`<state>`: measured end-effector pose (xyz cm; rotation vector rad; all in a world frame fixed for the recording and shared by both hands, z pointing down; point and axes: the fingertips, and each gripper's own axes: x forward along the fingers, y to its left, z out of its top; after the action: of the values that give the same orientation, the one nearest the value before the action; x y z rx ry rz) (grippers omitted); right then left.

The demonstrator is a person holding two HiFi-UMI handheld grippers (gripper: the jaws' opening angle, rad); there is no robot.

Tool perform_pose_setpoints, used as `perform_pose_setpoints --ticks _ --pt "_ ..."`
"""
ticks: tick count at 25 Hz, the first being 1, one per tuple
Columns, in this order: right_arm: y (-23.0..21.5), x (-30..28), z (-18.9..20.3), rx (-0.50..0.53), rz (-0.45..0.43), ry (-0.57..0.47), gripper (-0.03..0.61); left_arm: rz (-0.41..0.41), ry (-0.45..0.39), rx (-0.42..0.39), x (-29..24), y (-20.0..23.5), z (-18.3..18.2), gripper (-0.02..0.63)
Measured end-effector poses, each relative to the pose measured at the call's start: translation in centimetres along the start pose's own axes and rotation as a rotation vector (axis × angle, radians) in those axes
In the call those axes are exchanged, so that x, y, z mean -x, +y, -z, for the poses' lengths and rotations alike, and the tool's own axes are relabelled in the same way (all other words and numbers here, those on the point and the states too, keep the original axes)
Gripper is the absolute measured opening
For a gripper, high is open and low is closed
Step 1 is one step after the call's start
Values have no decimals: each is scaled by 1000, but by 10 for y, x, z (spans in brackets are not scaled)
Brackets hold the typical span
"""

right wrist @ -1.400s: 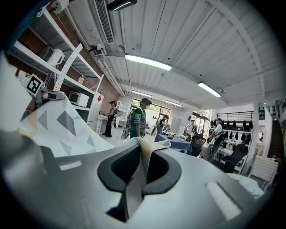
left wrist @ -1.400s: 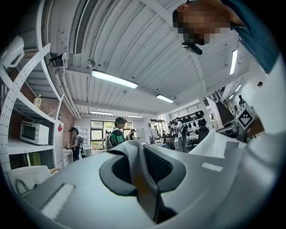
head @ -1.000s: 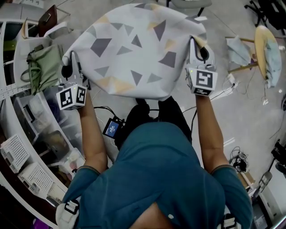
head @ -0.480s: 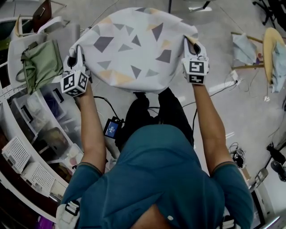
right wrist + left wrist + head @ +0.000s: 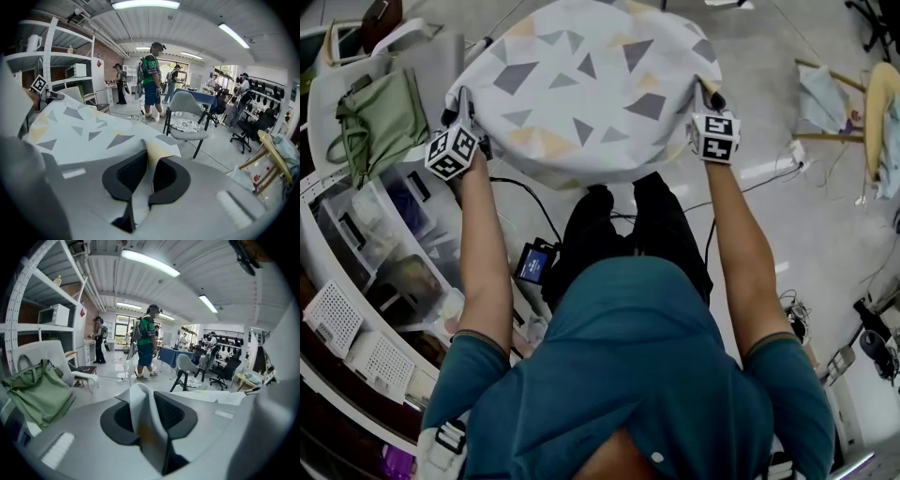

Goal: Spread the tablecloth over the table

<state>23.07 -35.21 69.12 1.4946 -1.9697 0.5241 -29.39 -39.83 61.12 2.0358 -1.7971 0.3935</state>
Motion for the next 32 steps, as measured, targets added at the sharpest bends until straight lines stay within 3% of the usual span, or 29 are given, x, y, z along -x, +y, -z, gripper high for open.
perform_pose_setpoints --ticks 7,11,14,17,20,23,25,29,32 --pt "-13 20 52 -11 -19 30 28 -75 150 138 9 29 97 129" --pt "-15 26 65 73 -30 51 26 -79 199 168 5 37 124 140" --pt "-16 32 78 80 -32 78 26 -85 228 168 7 39 136 143" --pt "-18 29 85 30 -59 107 26 -66 273 218 5 43 154 155" --pt "-28 25 96 -107 -77 147 54 -59 312 272 7 45 165 184" --pt "-39 26 105 -211 -45 184 104 -107 340 218 14 52 167 250" --pt "-45 29 114 -213 -3 219 116 -144 386 144 22 59 173 441" --pt "-62 43 127 -161 149 318 118 -121 369 102 45 67 169 435" --pt "-71 61 122 -198 217 308 118 -108 322 33 63 70 148 383"
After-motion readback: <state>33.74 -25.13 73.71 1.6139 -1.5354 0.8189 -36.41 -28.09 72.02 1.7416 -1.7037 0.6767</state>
